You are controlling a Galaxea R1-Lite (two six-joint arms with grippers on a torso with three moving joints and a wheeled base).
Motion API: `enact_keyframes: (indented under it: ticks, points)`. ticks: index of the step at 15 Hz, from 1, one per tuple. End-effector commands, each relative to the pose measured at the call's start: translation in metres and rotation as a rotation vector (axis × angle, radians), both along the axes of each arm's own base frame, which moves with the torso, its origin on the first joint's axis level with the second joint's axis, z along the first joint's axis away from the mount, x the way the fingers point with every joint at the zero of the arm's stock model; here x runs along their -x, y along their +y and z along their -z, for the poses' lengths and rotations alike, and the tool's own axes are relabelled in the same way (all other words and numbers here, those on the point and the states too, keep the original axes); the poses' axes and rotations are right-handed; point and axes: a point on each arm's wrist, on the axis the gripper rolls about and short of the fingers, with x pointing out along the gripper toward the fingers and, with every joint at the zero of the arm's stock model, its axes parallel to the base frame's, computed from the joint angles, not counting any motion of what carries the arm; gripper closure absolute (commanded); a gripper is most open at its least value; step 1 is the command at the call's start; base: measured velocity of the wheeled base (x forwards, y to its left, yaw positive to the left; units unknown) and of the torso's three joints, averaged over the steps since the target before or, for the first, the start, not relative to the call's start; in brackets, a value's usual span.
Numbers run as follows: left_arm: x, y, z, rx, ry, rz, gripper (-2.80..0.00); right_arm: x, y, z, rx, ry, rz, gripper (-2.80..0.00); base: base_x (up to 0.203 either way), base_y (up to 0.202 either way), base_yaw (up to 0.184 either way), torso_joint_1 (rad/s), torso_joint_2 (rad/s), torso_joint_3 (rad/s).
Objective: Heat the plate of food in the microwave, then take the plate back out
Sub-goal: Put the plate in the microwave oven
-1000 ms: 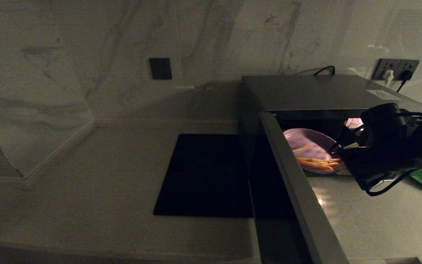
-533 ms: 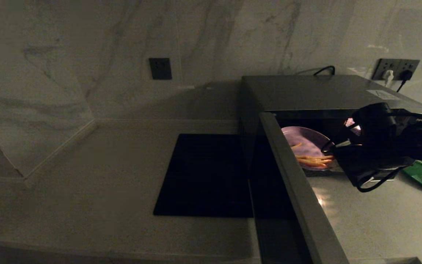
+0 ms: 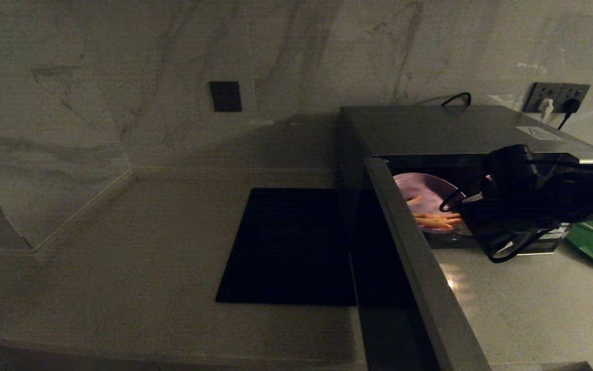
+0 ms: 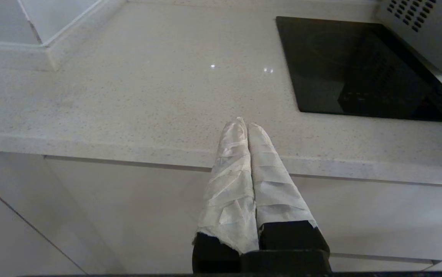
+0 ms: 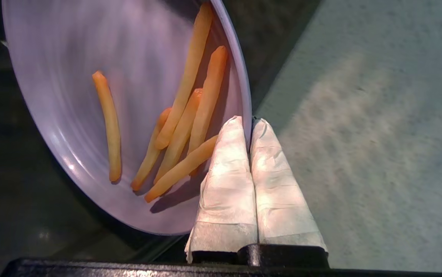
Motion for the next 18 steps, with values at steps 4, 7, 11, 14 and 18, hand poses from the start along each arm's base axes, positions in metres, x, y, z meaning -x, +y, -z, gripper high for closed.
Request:
enact_keyframes:
  ticks: [4, 7, 11, 14, 18]
  points:
    - [0.0, 0.0, 0.0, 0.001, 0.0, 0.0, 0.0, -0.005, 0.0, 0.014, -0.004, 0.037, 0.008, 0.0, 0.0, 0.0, 0.0, 0.0, 0.0, 0.0]
    - [0.0, 0.0, 0.0, 0.001, 0.001, 0.0, 0.0, -0.006, 0.0, 0.017, -0.004, 0.045, 0.009, 0.0, 0.0, 0.0, 0.0, 0.0, 0.0, 0.0]
    - [0.0, 0.0, 0.0, 0.001, 0.0, 0.0, 0.0, -0.009, 0.0, 0.021, -0.005, 0.045, 0.01, 0.0, 0.0, 0.0, 0.0, 0.0, 0.0, 0.0]
    - [0.0, 0.0, 0.0, 0.001, 0.0, 0.0, 0.0, -0.01, 0.0, 0.021, -0.006, 0.042, 0.008, 0.0, 0.0, 0.0, 0.0, 0.0, 0.0, 0.0]
    - [0.0, 0.0, 0.0, 0.001, 0.0, 0.0, 0.0, -0.012, 0.001, 0.018, -0.002, 0.027, 0.002, 0.0, 0.0, 0.0, 0.0, 0.0, 0.0, 0.0]
